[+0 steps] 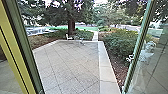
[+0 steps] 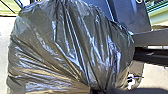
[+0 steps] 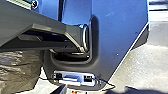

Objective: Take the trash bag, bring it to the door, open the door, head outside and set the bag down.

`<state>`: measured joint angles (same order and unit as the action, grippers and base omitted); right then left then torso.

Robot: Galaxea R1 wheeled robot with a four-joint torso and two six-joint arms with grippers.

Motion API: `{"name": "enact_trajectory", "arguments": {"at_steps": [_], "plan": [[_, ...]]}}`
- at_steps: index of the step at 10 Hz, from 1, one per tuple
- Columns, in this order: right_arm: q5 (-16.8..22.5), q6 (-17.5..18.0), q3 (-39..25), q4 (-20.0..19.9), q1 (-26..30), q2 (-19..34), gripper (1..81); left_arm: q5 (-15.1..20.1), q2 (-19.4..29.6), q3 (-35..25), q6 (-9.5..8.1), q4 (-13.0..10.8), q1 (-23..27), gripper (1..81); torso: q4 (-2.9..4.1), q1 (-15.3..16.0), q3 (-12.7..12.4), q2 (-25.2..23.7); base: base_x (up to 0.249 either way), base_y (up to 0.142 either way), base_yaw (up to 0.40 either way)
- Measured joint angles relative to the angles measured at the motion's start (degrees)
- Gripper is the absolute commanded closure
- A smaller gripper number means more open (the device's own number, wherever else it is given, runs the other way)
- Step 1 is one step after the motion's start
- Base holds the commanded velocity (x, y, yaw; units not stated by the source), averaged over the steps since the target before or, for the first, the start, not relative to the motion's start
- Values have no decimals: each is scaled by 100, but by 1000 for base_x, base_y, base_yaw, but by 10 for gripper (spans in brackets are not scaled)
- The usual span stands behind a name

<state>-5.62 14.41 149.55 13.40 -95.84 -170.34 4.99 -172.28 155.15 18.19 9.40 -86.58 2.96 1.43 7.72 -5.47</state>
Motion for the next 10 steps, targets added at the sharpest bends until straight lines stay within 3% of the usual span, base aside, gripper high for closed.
{"name": "enact_trajectory", "arguments": {"at_steps": [10], "plan": [[0, 0, 17, 33, 28, -45, 10, 13, 20, 4, 0, 2, 2, 811, 0, -9, 0, -2, 102, 0, 0]]}}
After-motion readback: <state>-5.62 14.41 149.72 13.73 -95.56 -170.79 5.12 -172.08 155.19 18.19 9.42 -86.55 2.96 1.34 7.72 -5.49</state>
